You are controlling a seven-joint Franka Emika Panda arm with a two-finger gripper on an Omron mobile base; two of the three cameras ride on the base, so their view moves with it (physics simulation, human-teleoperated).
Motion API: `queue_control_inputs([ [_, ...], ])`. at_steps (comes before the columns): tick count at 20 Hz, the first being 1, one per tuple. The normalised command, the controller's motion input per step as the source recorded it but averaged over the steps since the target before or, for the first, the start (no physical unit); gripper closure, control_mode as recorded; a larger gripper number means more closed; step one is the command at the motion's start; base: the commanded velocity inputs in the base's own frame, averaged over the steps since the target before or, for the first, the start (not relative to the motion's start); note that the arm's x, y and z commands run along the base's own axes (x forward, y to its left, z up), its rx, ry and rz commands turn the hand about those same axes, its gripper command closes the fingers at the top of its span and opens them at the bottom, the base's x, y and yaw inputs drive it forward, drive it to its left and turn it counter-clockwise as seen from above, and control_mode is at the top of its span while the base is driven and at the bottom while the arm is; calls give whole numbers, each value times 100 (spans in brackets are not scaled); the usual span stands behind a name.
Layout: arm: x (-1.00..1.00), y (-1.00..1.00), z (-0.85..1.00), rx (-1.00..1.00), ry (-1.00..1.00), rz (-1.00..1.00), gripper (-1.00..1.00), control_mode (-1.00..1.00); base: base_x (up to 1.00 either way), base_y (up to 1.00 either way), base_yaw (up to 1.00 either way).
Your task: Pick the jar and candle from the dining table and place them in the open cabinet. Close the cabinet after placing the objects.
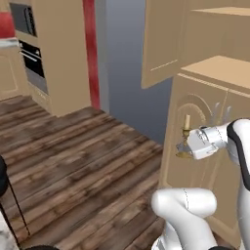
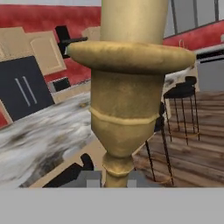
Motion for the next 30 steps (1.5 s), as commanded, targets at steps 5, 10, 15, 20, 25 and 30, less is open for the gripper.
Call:
queue_control_inputs([
  [5, 0, 0, 0, 0, 0, 0, 100, 100, 79, 22, -32],
  [10, 0, 0, 0, 0, 0, 0, 100, 100, 43, 4, -31],
  [15, 0, 0, 0, 0, 0, 0, 100, 100, 16, -7, -38],
  [20, 0, 0, 0, 0, 0, 0, 100, 100, 53, 0, -40],
  [25, 0, 0, 0, 0, 0, 0, 100, 100, 59, 0, -39],
  [30, 0, 0, 0, 0, 0, 0, 100, 100, 75, 9, -36],
])
